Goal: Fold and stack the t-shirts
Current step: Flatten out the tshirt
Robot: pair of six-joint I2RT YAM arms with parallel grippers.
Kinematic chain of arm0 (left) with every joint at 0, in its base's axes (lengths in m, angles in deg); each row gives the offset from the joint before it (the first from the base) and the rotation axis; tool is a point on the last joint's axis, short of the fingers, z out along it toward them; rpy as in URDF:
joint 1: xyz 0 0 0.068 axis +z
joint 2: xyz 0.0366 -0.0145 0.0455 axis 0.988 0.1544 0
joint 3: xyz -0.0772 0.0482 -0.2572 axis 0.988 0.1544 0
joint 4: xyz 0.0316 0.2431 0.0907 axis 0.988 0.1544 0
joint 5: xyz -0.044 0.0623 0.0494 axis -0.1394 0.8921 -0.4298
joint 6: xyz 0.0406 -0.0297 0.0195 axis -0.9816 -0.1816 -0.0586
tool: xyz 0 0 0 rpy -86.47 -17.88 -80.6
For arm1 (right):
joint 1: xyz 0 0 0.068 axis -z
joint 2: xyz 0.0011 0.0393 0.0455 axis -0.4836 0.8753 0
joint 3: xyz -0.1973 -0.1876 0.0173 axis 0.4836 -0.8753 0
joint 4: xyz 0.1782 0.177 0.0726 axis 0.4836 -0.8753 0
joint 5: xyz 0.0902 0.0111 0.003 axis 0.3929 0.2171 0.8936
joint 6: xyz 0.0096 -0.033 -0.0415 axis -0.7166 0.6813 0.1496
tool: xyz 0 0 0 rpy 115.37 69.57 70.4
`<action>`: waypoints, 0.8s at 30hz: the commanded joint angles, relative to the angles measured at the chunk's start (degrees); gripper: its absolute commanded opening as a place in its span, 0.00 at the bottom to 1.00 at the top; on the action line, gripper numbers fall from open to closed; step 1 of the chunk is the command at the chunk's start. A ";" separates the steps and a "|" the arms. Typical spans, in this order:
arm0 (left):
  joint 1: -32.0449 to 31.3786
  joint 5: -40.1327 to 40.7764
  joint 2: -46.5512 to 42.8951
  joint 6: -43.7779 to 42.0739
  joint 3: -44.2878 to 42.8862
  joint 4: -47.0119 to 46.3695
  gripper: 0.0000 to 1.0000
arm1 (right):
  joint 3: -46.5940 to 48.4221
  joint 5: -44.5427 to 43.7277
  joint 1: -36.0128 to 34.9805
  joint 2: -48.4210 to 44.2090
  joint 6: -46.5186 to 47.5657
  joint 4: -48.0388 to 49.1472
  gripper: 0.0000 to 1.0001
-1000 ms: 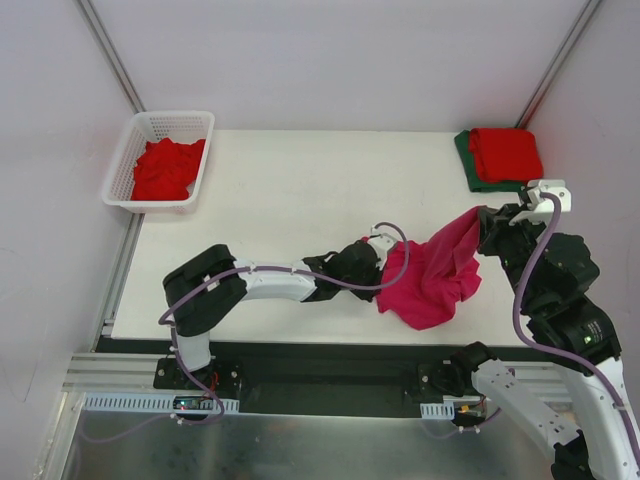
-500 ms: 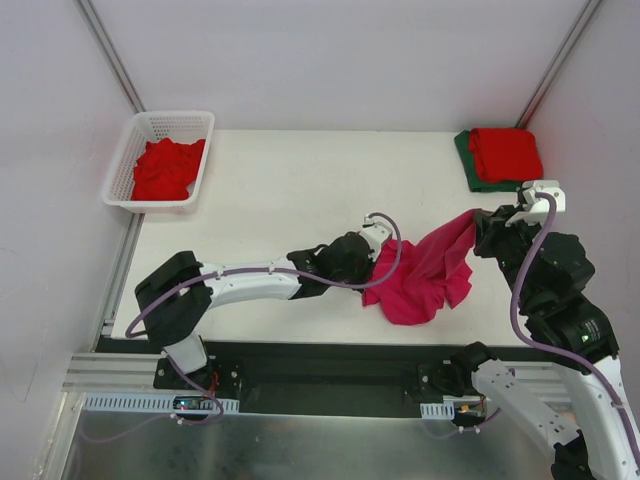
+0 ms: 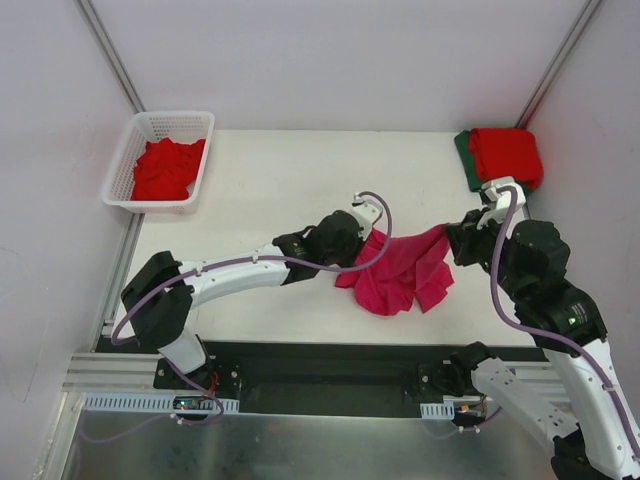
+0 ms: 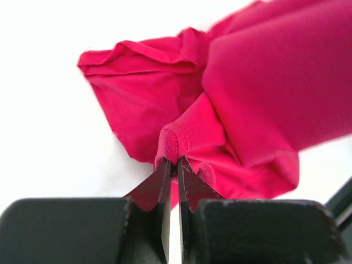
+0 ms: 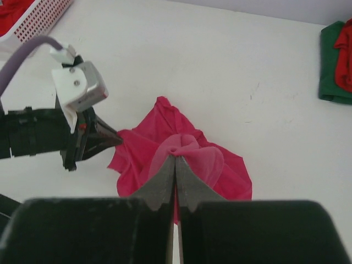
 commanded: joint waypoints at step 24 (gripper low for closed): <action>12.59 -8.81 5.97 -7.52 -18.44 3.70 0.00 | 4.02 38.45 -0.22 -0.73 3.09 -5.19 0.01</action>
